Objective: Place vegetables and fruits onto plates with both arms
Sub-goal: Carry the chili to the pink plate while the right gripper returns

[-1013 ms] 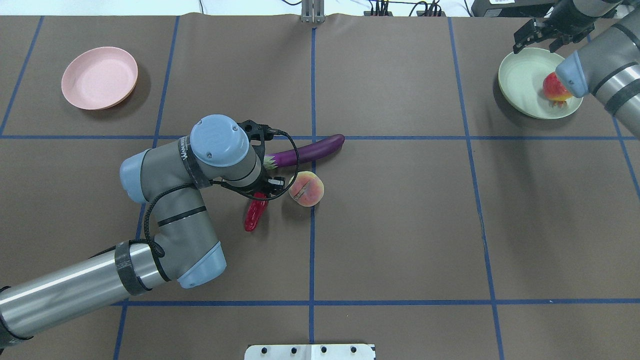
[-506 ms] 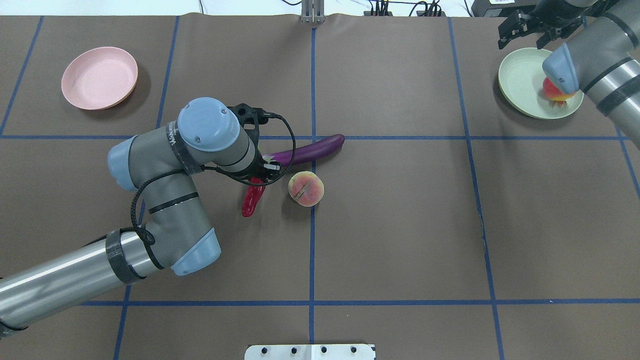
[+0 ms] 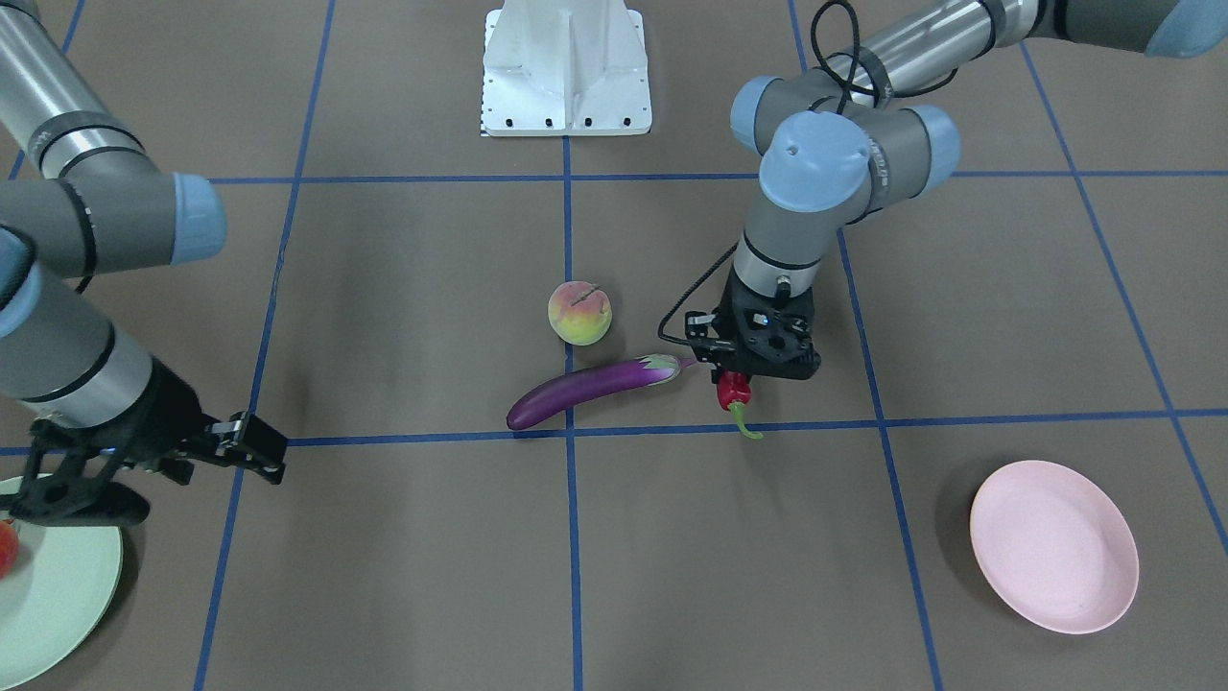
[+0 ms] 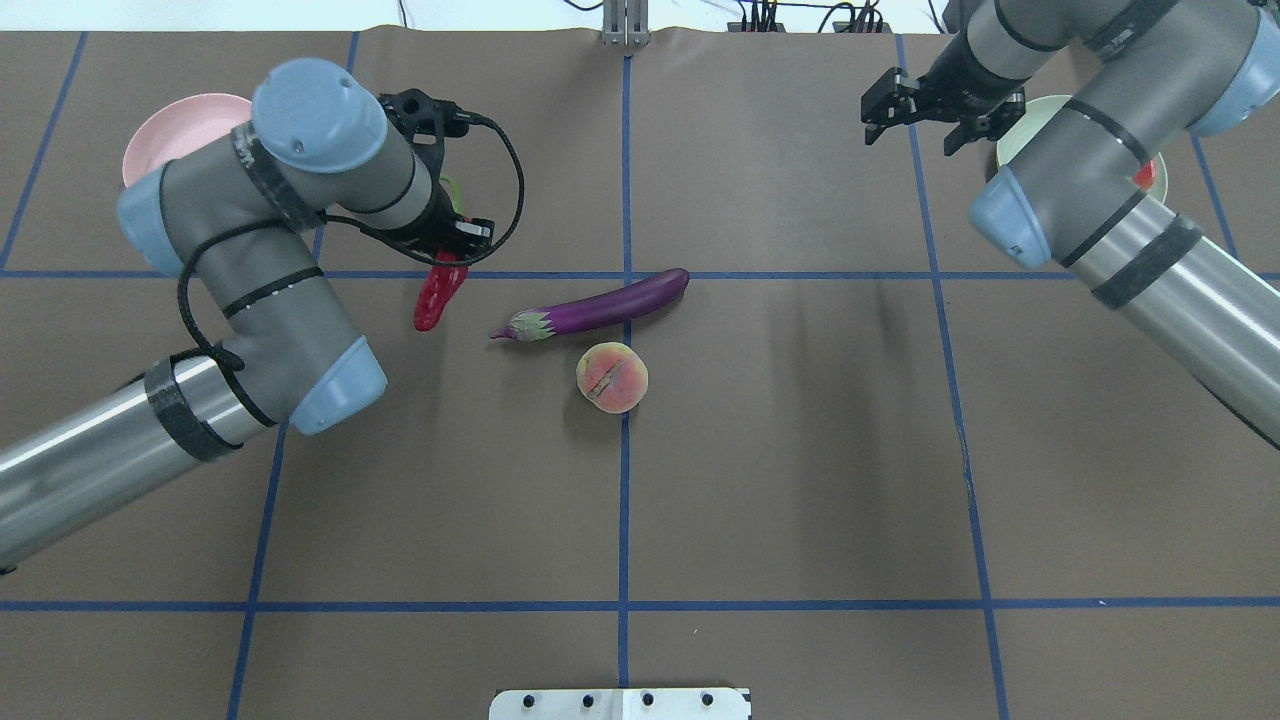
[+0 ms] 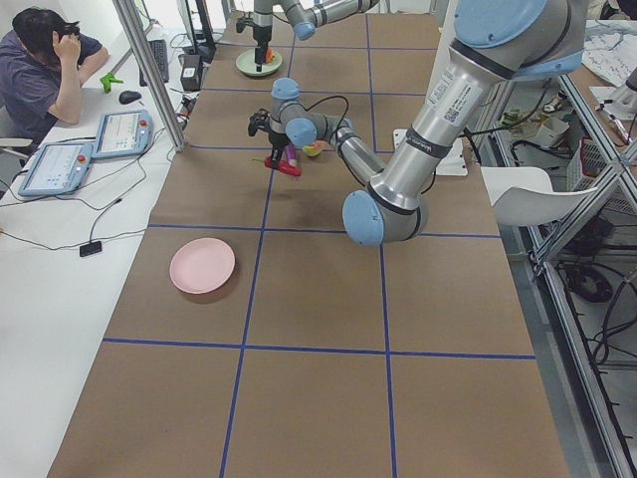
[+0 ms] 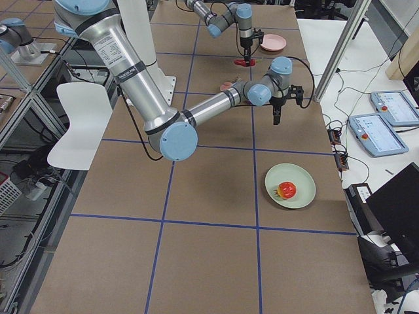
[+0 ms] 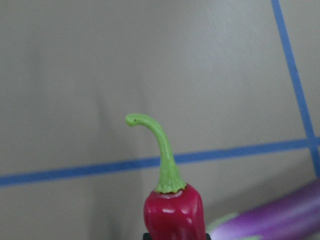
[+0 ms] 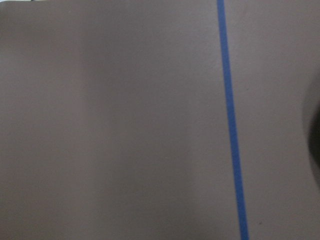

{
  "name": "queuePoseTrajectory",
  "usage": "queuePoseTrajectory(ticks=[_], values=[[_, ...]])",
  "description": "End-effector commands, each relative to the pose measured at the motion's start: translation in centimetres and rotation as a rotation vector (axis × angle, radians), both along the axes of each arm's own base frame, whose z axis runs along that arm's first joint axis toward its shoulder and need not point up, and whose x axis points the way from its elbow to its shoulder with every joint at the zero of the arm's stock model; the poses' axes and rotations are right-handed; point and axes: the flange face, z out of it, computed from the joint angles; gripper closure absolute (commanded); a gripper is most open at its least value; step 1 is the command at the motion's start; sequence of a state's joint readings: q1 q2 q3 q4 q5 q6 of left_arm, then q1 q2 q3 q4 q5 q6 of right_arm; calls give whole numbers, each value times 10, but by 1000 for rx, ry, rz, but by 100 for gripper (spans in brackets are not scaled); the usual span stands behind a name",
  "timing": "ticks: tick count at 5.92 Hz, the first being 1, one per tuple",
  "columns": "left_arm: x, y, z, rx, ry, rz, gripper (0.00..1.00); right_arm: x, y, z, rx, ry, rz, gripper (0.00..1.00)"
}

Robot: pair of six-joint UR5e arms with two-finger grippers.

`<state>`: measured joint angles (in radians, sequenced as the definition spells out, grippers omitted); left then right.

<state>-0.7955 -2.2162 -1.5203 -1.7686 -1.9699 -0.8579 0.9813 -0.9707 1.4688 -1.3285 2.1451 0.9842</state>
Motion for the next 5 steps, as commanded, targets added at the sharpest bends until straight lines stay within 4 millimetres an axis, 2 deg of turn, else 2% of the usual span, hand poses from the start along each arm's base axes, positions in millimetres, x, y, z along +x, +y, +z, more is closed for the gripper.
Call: queuePoseTrajectory(ticks=[1, 2, 3, 4, 5], values=[[-87, -75, 53, -3, -13, 101, 100, -56, 64, -49, -28, 38, 7, 0], [-122, -110, 103, -16, -45, 154, 100, -73, 90, -90, -48, 52, 2, 0], [-157, -135, 146, 8, -97, 200, 100, -119, 117, -112, -66, 60, 39, 0], [-184, -155, 178, 17, -133, 232, 100, -155, 143, -132, -82, 47, 48, 0], [-205, -170, 206, 15, -160, 264, 100, -179, 163, -145, -84, 45, 62, 0]])
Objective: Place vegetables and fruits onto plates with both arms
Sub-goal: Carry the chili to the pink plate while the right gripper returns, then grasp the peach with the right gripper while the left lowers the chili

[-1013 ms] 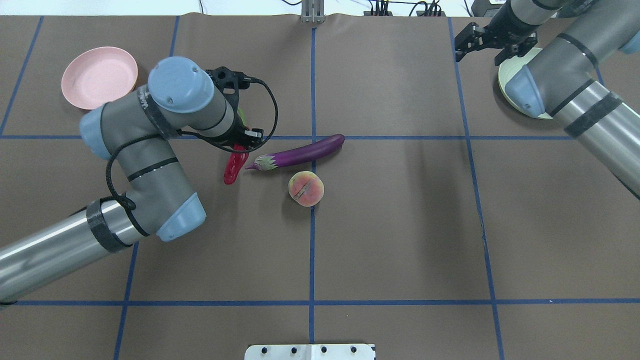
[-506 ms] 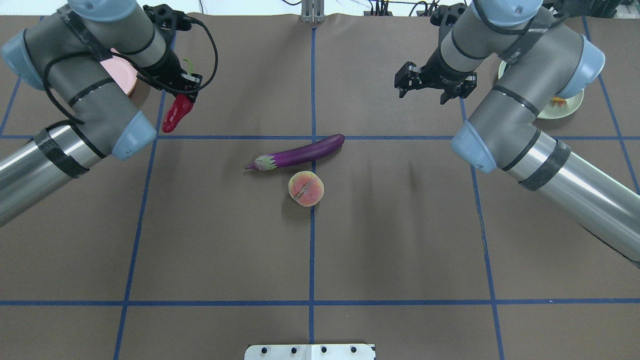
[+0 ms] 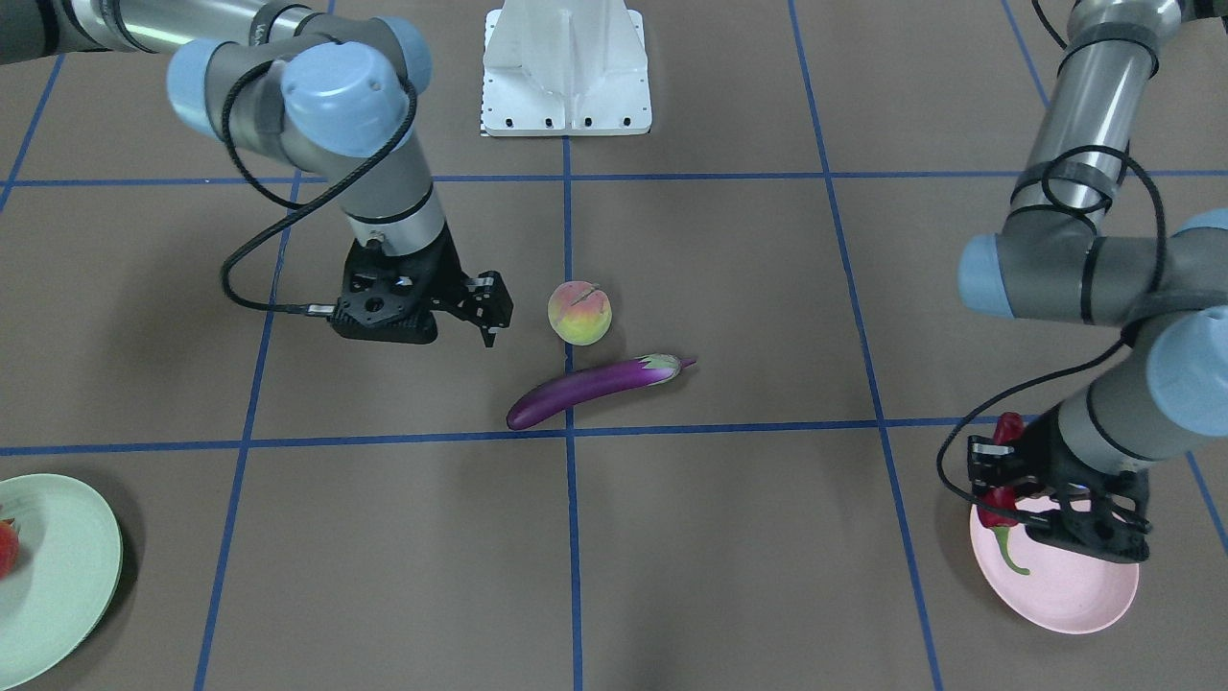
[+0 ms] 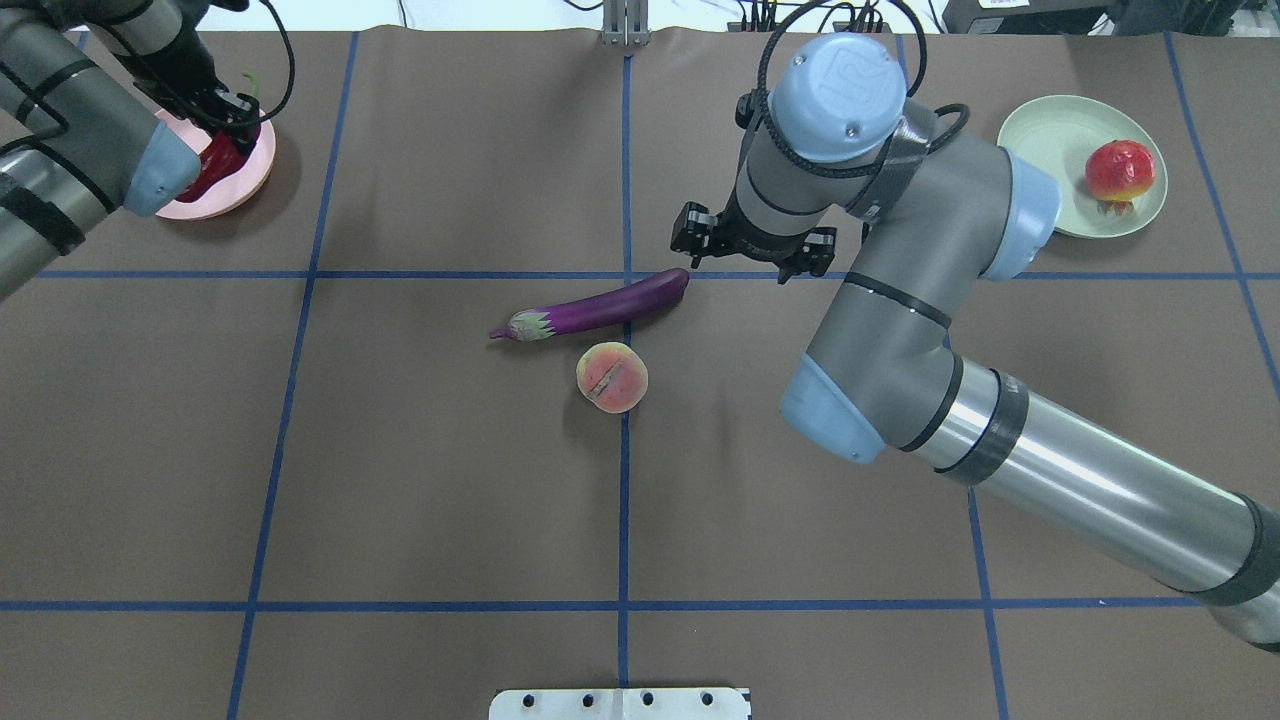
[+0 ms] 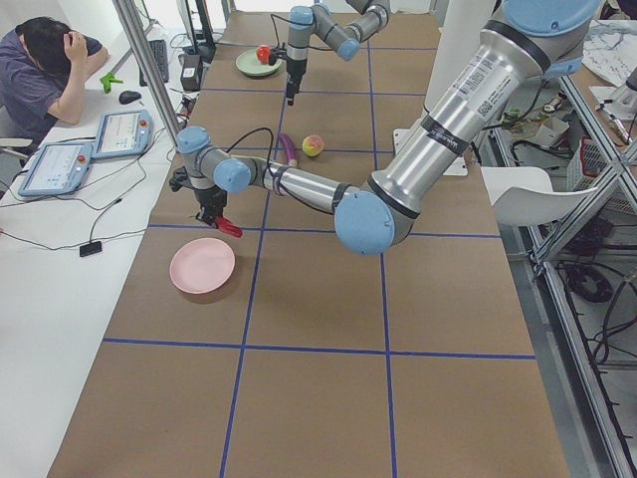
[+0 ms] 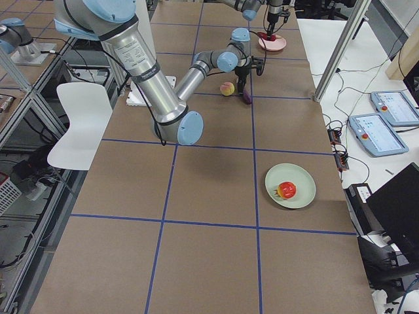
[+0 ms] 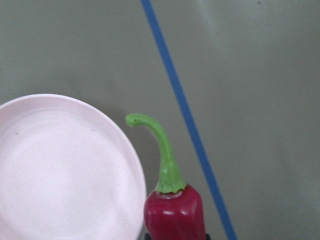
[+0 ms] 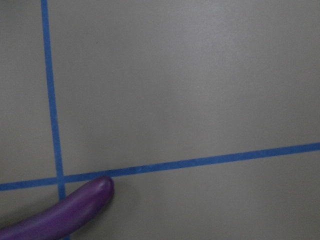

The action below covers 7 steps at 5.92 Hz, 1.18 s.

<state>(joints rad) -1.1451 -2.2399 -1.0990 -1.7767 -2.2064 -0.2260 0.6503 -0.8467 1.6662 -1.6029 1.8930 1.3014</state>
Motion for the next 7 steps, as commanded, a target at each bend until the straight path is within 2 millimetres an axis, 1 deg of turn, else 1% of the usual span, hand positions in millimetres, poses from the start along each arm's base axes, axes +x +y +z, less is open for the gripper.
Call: queuePoseTrajectory(ticks=[1, 2, 3, 4, 5, 6, 7], values=[[-28, -19, 46, -14, -45, 29, 98, -57, 36, -25, -16, 3, 19, 0], [-33, -23, 51, 36, -25, 16, 1, -83, 42, -35, -14, 16, 21, 0], [-35, -24, 50, 49, -16, 6, 0, -90, 52, -33, -14, 20, 5, 0], [-35, -24, 47, 43, -7, -12, 0, -107, 72, -37, -10, 18, -32, 0], [-36, -24, 45, 48, -2, -13, 0, -120, 80, -31, 4, 38, -50, 0], [-36, -23, 45, 49, 0, -12, 0, -136, 85, -31, 11, 59, -53, 0], [-38, -22, 44, 53, 2, -14, 0, -160, 74, -42, 23, 92, -64, 0]])
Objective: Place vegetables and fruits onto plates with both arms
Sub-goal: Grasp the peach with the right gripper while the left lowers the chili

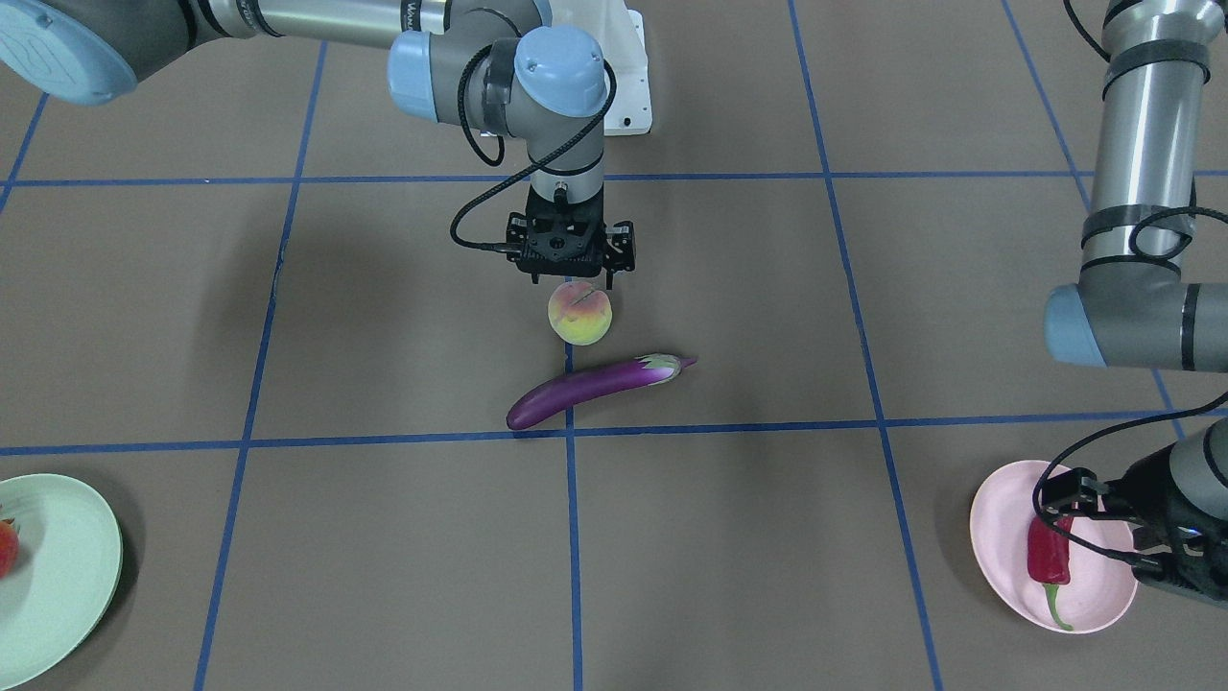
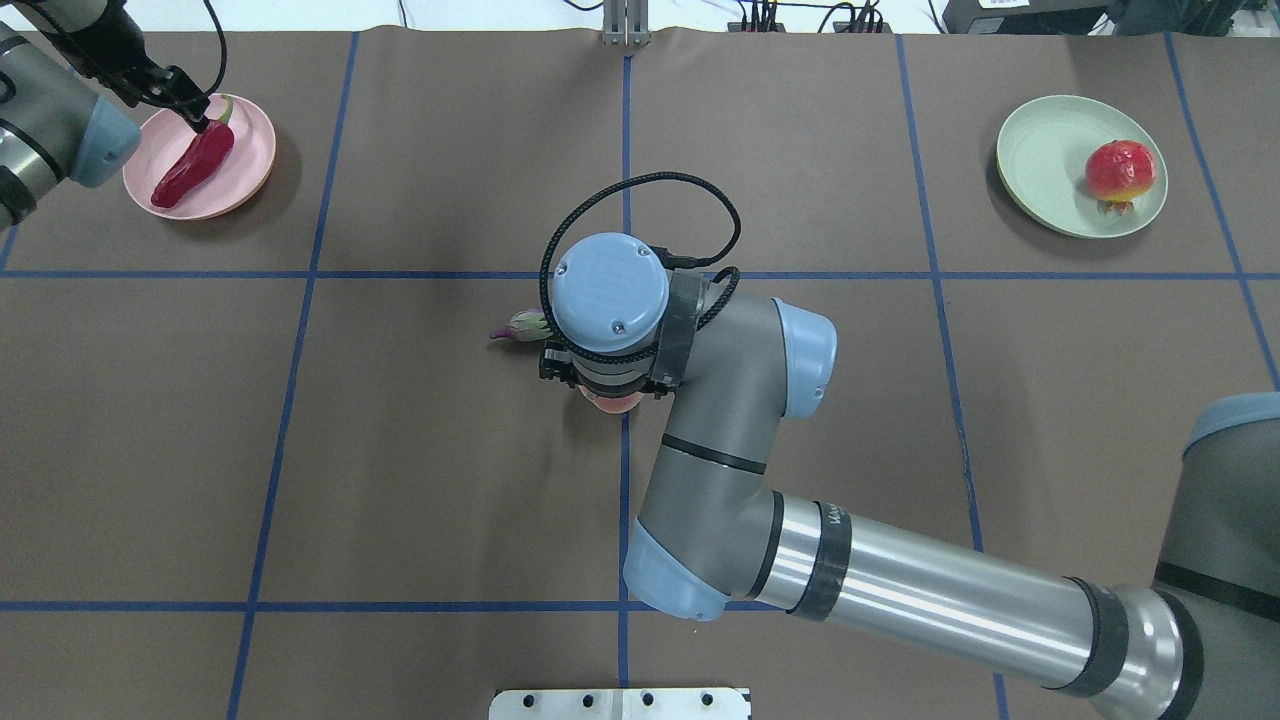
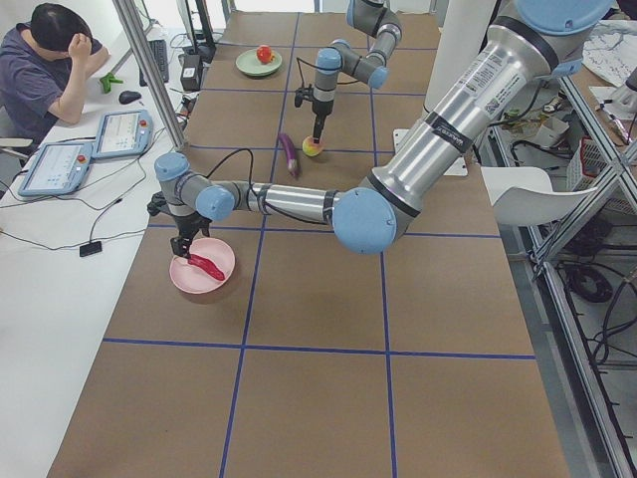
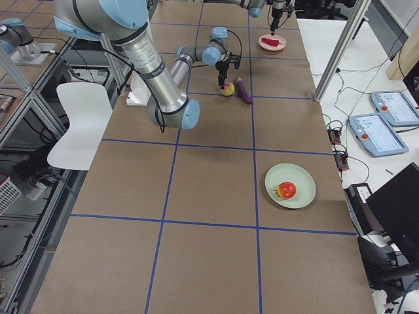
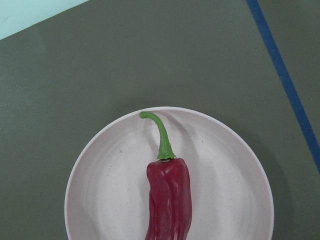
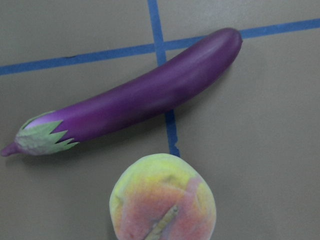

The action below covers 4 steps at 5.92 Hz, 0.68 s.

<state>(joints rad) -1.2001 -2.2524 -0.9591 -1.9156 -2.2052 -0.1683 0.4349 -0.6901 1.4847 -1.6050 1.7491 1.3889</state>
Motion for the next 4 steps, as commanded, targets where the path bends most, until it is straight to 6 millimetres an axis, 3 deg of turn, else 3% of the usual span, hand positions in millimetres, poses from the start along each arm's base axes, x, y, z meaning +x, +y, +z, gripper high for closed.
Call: queuePoseTrajectory(ticks=[1, 4], values=[[0, 1, -1, 3, 4, -3, 0, -29, -11, 5, 37, 66, -31, 0], [0, 1, -1, 1, 3, -4, 0, -32, -14, 34, 78, 117, -92, 1]])
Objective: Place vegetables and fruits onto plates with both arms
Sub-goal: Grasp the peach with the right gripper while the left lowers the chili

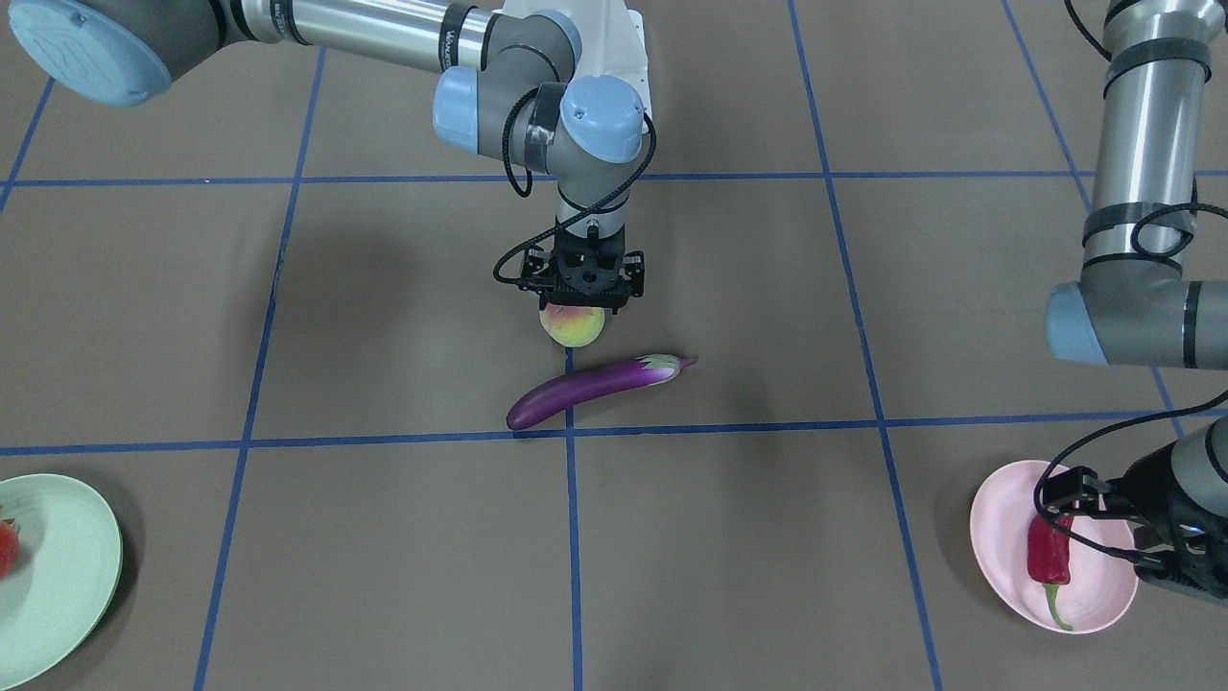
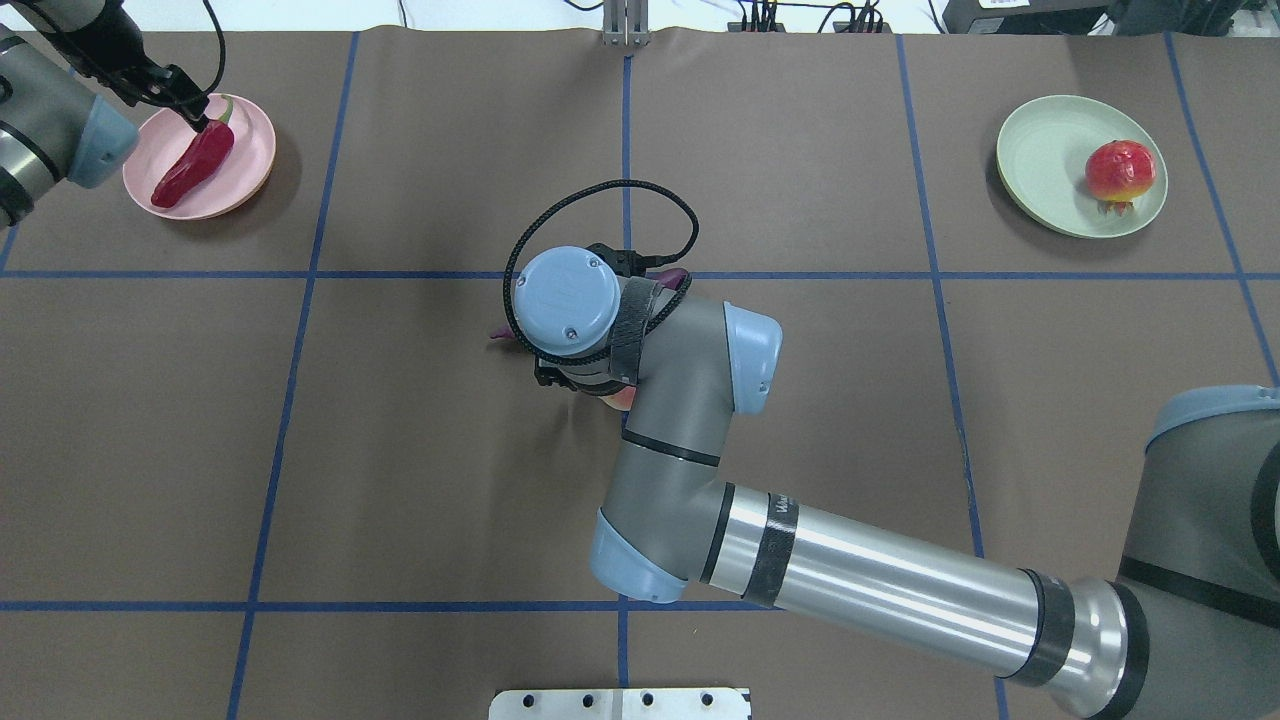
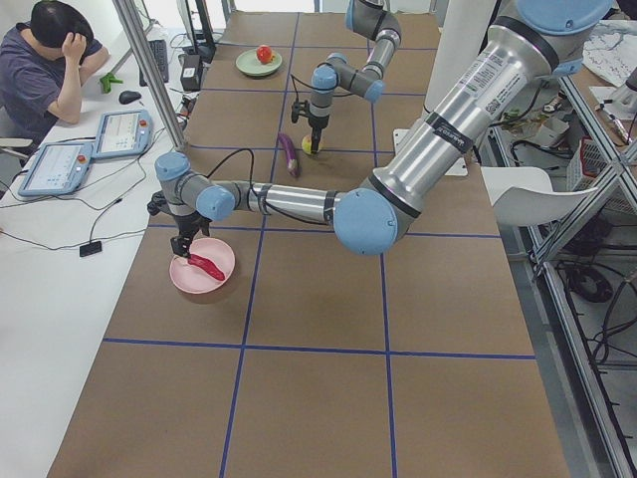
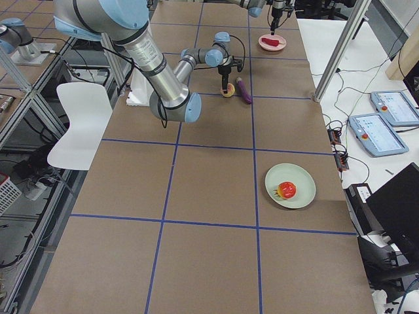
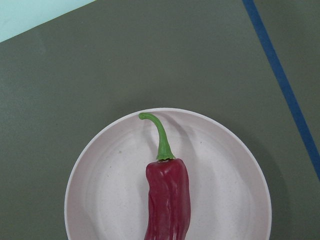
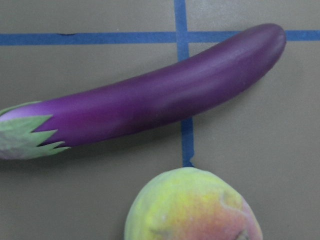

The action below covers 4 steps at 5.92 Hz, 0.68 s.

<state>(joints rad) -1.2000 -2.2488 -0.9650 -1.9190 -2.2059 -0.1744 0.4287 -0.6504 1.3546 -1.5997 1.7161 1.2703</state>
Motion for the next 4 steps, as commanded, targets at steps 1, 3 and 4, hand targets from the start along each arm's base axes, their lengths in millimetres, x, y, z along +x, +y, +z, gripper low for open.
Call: queuePoseTrajectory(ticks=[1, 3, 4], values=[[0, 1, 0, 1, 2, 1, 0, 3, -3, 8, 19, 13, -24, 59], [0, 1, -2, 3, 2, -2, 0, 35, -30, -10, 28, -26, 1, 100], [-1, 2, -12, -2, 16, -32, 0, 72, -61, -20, 6, -68, 22, 100]])
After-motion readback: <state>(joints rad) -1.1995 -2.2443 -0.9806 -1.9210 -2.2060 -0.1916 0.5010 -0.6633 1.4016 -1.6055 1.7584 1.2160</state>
